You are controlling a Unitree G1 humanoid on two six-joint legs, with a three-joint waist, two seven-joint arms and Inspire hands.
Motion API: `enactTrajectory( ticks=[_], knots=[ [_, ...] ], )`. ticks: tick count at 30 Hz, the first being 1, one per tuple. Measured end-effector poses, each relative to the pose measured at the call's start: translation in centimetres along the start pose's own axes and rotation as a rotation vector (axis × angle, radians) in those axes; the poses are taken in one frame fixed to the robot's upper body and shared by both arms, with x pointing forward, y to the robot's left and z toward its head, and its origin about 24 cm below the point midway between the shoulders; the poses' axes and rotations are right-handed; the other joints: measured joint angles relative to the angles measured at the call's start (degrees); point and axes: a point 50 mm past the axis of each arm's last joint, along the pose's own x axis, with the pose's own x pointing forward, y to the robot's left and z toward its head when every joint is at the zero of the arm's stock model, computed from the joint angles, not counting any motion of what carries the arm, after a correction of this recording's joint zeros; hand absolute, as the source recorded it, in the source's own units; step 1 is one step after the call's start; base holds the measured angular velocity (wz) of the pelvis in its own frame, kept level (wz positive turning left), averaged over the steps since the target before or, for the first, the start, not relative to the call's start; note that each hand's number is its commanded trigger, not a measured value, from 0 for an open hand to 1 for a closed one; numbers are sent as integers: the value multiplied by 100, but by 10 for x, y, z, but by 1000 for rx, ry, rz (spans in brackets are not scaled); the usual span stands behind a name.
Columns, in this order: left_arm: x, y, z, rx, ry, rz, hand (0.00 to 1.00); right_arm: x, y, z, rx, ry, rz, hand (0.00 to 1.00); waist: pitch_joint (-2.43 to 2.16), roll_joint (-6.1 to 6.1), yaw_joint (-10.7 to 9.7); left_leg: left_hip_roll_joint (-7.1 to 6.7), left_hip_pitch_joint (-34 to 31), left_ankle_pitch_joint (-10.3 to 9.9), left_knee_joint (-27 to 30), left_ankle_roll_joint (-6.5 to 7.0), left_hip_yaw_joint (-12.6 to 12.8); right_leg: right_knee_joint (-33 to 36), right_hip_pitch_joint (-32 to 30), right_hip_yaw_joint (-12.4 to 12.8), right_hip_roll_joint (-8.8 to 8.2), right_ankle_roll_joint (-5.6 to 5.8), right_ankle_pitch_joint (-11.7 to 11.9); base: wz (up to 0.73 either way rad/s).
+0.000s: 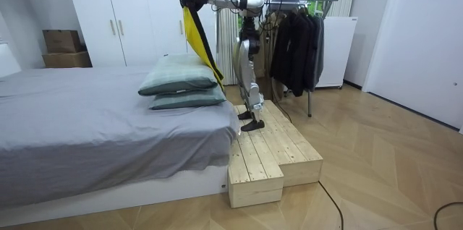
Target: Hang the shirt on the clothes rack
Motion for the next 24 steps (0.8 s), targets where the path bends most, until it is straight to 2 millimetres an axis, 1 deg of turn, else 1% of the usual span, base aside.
enactTrajectory(
  ticks=[3, 8, 16, 24],
  knots=[
    [0, 0, -1, 4, 13, 0, 100, -3, 4, -4, 23, 29, 50, 0, -1, -1, 12, 2, -9, 0, -5, 0, -18, -2, -3, -13, 4, 0, 0, 3],
    [0, 0, -2, 15, 20, 0, 100, -9, 12, -9, 37, 72, 125, 0, -3, -3, 26, -4, -10, 0, -49, 0, -85, 3, -6, -112, 0, 0, 0, 7],
    [0, 0, -2, 49, 18, 3, 100, -14, 21, -12, 58, 107, 198, 0, -44, -36, 62, -10, 4, 0, 43, 0, -107, 2, 56, -145, -16, 0, 0, 1],
    [0, -1, -1, 50, 20, 7, 100, -15, 22, -14, 35, 112, 245, 0, -42, -39, 12, -10, 34, 0, 45, 0, -112, 2, 93, -131, -15, 0, 0, 0]
  ],
)
